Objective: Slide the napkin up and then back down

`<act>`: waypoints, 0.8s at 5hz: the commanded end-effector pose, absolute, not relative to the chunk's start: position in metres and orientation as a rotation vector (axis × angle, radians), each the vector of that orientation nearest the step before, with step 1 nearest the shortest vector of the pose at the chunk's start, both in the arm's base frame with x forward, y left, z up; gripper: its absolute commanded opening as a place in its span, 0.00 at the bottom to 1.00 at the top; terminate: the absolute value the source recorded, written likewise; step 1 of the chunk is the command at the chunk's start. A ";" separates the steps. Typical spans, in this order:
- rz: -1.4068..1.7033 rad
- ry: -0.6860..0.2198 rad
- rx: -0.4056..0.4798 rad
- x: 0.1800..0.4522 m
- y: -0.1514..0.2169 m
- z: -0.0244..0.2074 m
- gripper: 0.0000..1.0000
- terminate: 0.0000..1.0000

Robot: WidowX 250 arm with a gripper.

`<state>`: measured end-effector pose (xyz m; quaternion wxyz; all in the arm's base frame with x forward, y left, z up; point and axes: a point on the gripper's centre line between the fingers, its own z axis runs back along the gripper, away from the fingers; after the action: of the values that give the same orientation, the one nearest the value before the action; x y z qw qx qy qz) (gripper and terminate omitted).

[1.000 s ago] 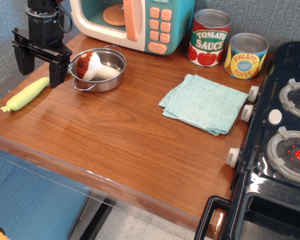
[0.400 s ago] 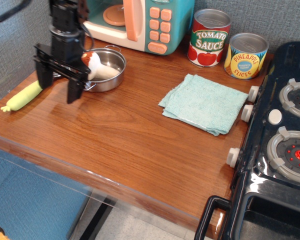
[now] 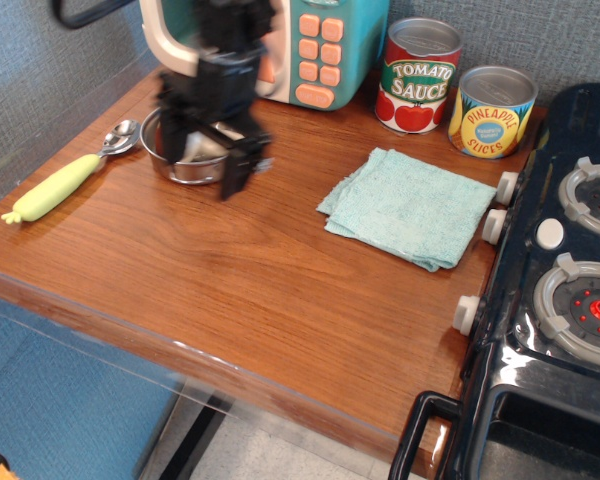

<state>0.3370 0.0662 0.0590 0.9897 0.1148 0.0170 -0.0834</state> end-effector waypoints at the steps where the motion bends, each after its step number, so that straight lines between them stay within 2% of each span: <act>1: -0.157 -0.134 0.155 0.377 0.010 0.088 1.00 0.00; 2: -0.159 -0.168 0.125 0.392 -0.014 0.080 1.00 0.00; 4: -0.186 -0.153 0.103 0.403 -0.053 0.058 1.00 0.00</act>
<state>0.4003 -0.0534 0.0350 0.9932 0.0501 -0.0504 -0.0922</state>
